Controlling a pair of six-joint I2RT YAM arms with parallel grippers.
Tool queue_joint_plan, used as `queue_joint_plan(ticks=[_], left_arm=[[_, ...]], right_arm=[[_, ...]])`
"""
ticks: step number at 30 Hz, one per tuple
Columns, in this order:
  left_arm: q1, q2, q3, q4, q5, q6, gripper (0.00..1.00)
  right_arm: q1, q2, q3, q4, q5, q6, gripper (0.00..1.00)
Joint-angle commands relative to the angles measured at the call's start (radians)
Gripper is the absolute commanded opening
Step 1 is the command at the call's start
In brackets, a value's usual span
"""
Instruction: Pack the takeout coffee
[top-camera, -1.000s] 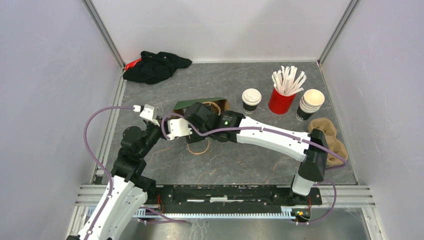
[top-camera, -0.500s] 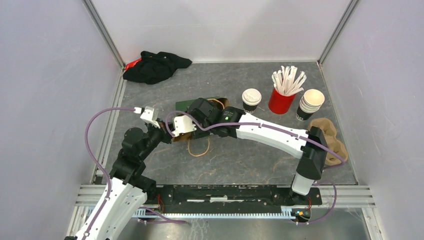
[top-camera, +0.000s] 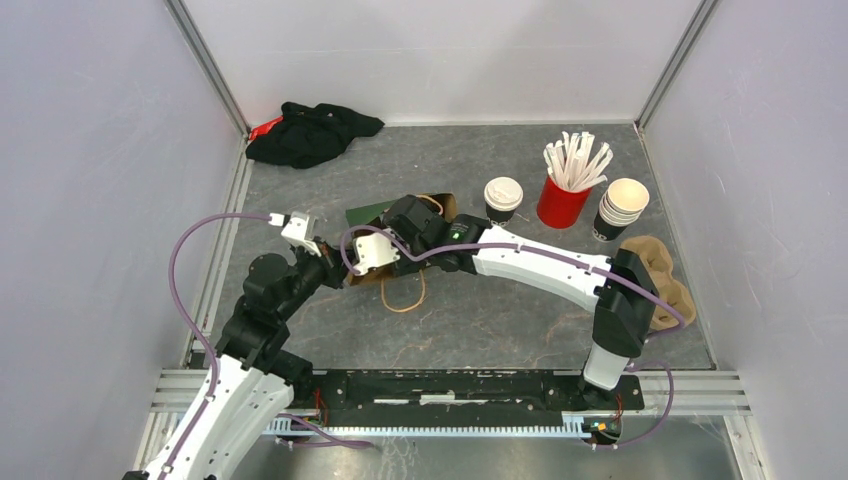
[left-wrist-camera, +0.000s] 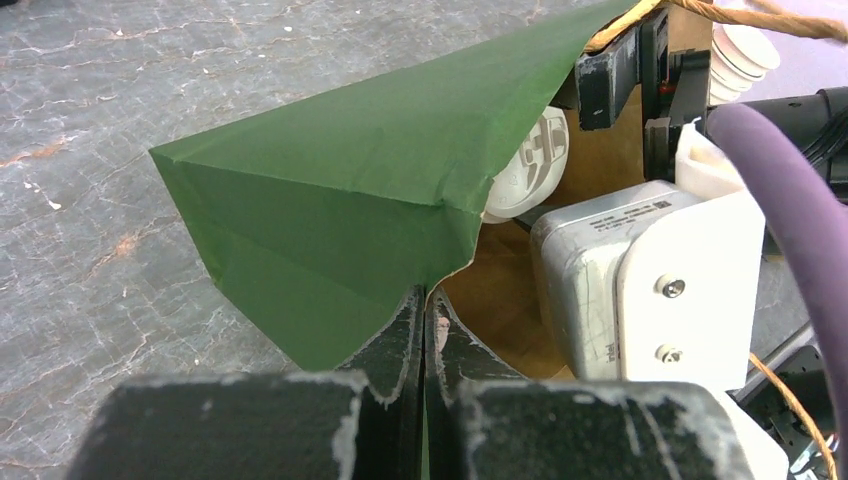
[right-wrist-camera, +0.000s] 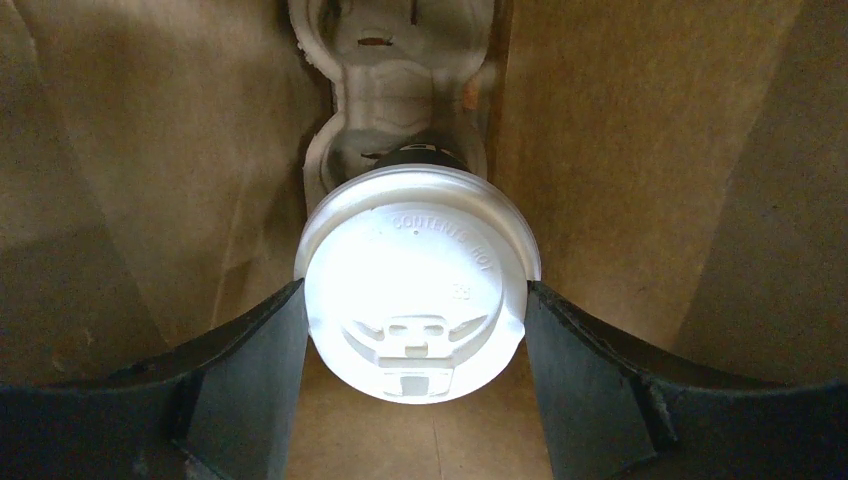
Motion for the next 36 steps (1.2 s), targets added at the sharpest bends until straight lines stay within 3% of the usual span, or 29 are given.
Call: queue_joint_plan(ticks=[1, 12, 16, 23, 26, 28, 36], left_arm=[[-0.003, 0.009, 0.055, -0.021, -0.017, -0.024, 0.02], [-0.004, 0.024, 0.07, -0.046, -0.021, -0.01, 0.02], [-0.004, 0.028, 0.07, -0.049, -0.028, -0.01, 0.02], [-0.004, 0.048, 0.099, -0.056, -0.013, -0.013, 0.02], [-0.004, 0.055, 0.107, -0.064, -0.014, -0.028, 0.02], [-0.004, 0.063, 0.114, -0.066, -0.006, -0.037, 0.02], [-0.004, 0.134, 0.257, -0.185, -0.04, -0.067, 0.02]], right_arm=[[-0.031, -0.016, -0.007, 0.048, -0.037, -0.031, 0.46], [-0.047, 0.007, 0.118, -0.09, -0.145, 0.119, 0.41], [-0.046, 0.005, 0.083, -0.094, -0.162, 0.138, 0.41], [-0.072, 0.058, -0.029, 0.096, -0.149, 0.181, 0.4], [-0.069, 0.045, -0.178, 0.336, -0.006, 0.16, 0.38], [-0.077, 0.019, -0.272, 0.473, -0.028, 0.127, 0.41], [-0.077, 0.016, -0.172, 0.345, -0.093, 0.17, 0.44]])
